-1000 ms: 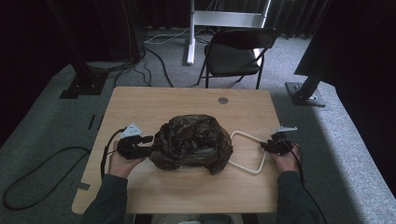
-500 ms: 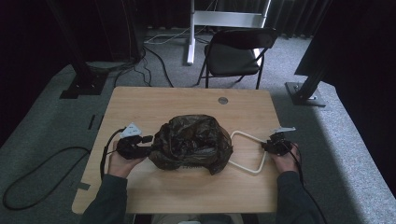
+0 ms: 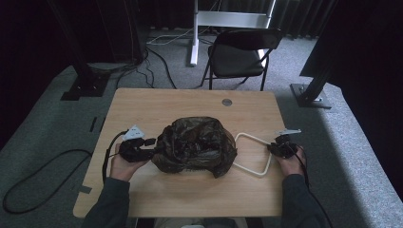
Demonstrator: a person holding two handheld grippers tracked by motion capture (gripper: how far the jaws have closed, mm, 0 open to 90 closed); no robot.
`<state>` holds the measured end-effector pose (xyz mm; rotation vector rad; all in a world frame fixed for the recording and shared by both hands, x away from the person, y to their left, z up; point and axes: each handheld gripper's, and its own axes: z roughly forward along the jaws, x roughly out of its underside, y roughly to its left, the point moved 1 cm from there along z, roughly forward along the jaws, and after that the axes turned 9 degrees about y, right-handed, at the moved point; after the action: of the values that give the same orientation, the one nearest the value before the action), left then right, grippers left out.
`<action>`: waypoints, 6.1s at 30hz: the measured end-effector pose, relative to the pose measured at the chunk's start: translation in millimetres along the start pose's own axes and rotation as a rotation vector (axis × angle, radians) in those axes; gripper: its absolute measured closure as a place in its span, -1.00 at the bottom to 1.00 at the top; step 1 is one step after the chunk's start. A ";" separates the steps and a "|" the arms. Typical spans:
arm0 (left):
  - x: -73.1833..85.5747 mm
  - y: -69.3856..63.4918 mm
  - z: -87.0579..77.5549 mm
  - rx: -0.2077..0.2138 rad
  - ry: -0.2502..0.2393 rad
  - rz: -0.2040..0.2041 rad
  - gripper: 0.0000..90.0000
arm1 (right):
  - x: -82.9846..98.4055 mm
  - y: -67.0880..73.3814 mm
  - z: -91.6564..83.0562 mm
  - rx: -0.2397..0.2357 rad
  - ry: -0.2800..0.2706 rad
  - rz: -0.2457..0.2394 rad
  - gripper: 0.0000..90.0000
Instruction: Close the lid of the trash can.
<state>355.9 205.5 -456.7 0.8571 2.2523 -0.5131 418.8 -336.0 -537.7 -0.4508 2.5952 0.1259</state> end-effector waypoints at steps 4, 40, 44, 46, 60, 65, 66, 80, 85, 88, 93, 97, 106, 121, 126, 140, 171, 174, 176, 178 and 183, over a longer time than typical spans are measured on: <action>0.0 -0.1 -0.1 0.001 -0.001 0.000 0.12 | -0.4 0.4 -0.1 0.007 0.003 -0.008 0.66; 0.4 0.1 0.3 0.005 0.003 0.001 0.12 | 4.2 -2.4 -6.5 0.085 0.026 -0.042 0.71; 0.4 0.1 0.9 0.005 0.004 0.002 0.12 | 5.5 -5.0 -8.6 0.087 0.021 -0.035 0.73; 0.4 -0.1 1.1 0.006 0.004 0.002 0.12 | 5.9 -6.0 -10.2 0.088 0.018 -0.031 0.75; 0.6 0.6 1.3 0.004 0.005 -0.002 0.12 | 5.1 -10.5 -10.0 0.046 0.026 -0.041 0.73; 0.6 0.7 1.4 0.003 0.005 -0.001 0.12 | 2.8 -10.8 -7.9 0.025 0.024 -0.052 0.66; 0.6 0.6 1.4 0.003 0.006 -0.002 0.12 | 2.4 -10.5 -6.9 0.024 0.023 -0.053 0.61; 1.1 0.9 1.5 0.003 0.006 -0.002 0.12 | -1.7 -13.4 -0.5 -0.026 0.016 -0.066 0.53; 1.1 0.9 1.4 0.003 0.006 -0.002 0.12 | -0.4 -15.6 -1.7 -0.030 0.020 -0.074 0.67; 1.2 0.9 1.4 0.003 0.006 -0.002 0.12 | 0.0 -16.2 -2.2 -0.029 0.023 -0.076 0.68; 1.2 1.0 0.9 0.003 0.003 -0.003 0.12 | -0.4 -15.4 -3.0 -0.008 0.032 -0.099 0.71; 1.2 1.2 1.0 0.004 0.003 -0.004 0.12 | 0.6 -15.9 -4.8 0.020 0.044 -0.112 0.72; 1.0 1.2 1.0 0.004 0.002 -0.004 0.12 | 5.7 -25.0 -8.5 0.043 0.039 -0.092 0.73; 0.8 1.2 0.6 0.002 0.002 -0.003 0.12 | 0.1 -36.2 -29.8 0.064 0.006 -0.085 0.74; 0.6 0.9 0.8 0.003 0.002 -0.003 0.12 | -3.1 -39.9 -39.5 0.064 -0.011 -0.084 0.74; 0.7 1.2 0.3 0.002 0.001 -0.004 0.12 | -21.9 -36.5 -61.6 0.034 -0.060 -0.100 0.74; 0.9 1.5 -1.1 0.004 -0.003 -0.008 0.12 | -73.9 -4.0 -97.1 0.018 -0.132 -0.220 0.74; 0.8 1.5 -0.8 0.004 -0.003 -0.008 0.12 | -77.3 -1.4 -98.3 0.012 -0.140 -0.223 0.74; 0.8 1.4 -0.5 0.004 -0.002 -0.006 0.12 | -79.5 0.9 -98.8 0.009 -0.142 -0.229 0.74; 0.8 1.3 -0.5 0.004 -0.002 -0.006 0.12 | -80.7 2.1 -99.0 0.006 -0.143 -0.233 0.74; 0.8 1.3 -0.7 0.004 -0.002 -0.006 0.12 | -86.9 8.6 -100.8 -0.002 -0.149 -0.250 0.74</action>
<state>356.1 207.2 -456.9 0.8517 2.2533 -0.5215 440.8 -319.7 -407.2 -0.7334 2.3708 0.0733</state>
